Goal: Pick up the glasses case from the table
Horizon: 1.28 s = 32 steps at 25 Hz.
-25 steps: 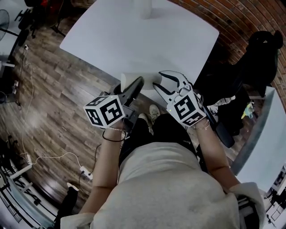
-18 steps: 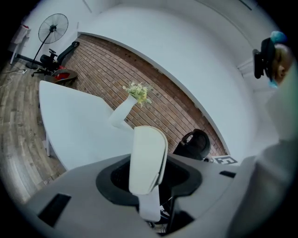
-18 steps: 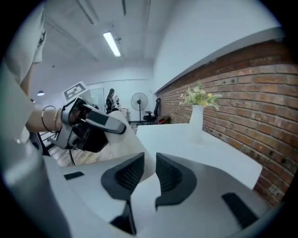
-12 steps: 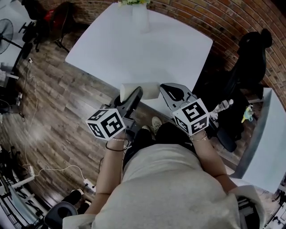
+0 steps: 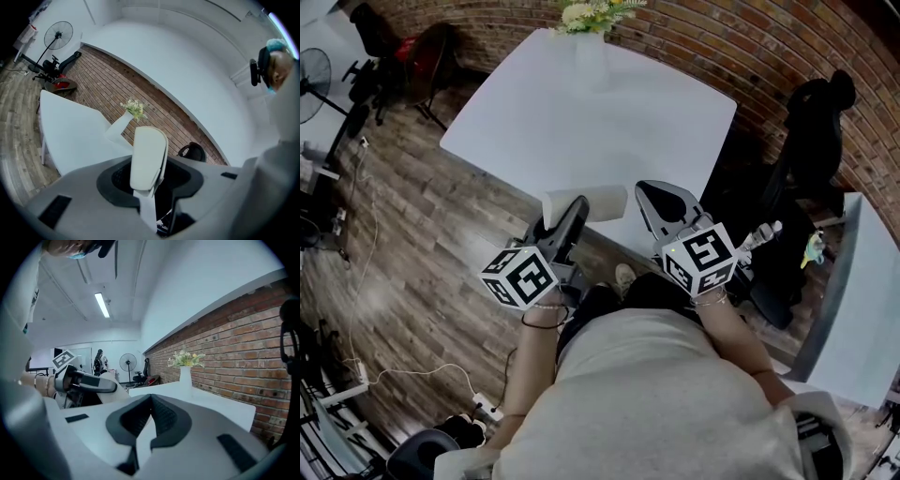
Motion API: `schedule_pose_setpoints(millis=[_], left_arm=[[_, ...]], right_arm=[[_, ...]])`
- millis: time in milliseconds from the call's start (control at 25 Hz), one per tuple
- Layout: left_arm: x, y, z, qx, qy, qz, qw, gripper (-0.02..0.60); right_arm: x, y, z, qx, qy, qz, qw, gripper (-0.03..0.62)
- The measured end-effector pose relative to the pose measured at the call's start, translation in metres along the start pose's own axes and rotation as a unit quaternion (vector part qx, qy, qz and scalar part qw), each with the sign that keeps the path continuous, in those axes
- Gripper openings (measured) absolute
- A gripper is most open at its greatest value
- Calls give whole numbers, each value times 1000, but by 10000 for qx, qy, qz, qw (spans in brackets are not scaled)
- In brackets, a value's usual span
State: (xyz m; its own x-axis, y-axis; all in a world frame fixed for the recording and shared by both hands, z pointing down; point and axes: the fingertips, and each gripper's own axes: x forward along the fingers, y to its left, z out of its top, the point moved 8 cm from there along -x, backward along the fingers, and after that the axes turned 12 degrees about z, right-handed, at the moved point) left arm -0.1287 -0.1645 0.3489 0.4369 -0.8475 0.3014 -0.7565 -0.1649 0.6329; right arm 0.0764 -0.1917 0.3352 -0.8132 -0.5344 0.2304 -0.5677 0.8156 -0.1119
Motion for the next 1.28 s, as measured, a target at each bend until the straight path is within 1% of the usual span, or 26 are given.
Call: schedule_pose_setpoints(millis=[120,360,480,640,1040,1280], left_arm=[[0,1,1,26,-82,1,10000,155],[6,-1,6,259,-145,-2,9996,155],[8,2,7,212,-149,45,9997,153],[13,3,4,176,-31,38,9998,153],[19,8,3,327,108,151,9993,153],[21,9,7,311,38,125,9994,153]], right_arm=[[2,0,-1,67,91,13,9999,-2],[11,-3,-4,235,215,121,9994,-2],[19,1,-6,203,257,242,9992,-2],[26,3,-11,220,320,353,9986,-2],[29,-10,-12,374,231,246,9987,-2],[28,-13,-10,322,211,252,9989,-2]])
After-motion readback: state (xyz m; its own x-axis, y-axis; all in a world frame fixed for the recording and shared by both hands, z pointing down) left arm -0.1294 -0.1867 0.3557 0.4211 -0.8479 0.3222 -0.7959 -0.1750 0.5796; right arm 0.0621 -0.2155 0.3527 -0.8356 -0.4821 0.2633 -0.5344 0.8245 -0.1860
